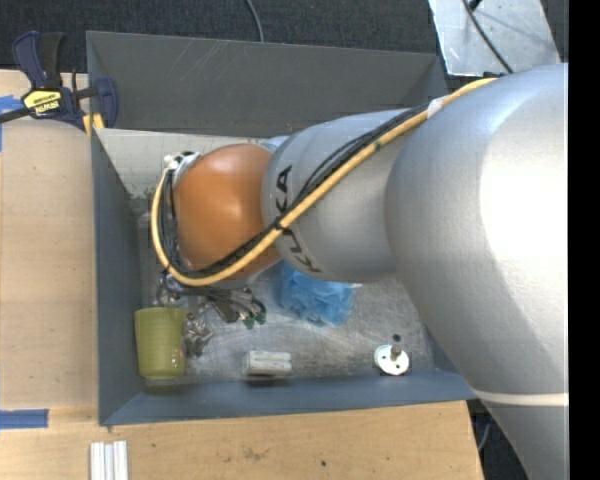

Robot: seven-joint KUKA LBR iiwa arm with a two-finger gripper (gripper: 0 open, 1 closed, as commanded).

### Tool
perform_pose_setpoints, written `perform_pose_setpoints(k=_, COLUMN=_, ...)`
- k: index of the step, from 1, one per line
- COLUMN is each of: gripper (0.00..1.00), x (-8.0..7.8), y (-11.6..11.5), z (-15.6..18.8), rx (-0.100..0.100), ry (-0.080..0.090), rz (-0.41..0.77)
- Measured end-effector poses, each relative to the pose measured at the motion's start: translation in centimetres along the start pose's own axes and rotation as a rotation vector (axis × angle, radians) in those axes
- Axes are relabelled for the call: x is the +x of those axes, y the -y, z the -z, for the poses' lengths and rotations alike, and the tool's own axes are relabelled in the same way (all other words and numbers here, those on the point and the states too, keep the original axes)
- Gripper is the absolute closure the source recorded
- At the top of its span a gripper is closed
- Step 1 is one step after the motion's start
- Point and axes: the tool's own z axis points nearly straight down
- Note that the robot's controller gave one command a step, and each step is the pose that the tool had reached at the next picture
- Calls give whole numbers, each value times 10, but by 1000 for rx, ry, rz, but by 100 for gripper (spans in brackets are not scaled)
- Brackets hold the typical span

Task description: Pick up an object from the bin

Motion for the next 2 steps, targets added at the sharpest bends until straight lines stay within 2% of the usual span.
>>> perform_pose_setpoints(k=1, gripper=100, x=0, y=0, z=0, rx=0, ry=0, rz=0)
perform_pose_setpoints(k=2, gripper=100, x=-5, y=23, z=133, rx=-12, ry=19, rz=-1)
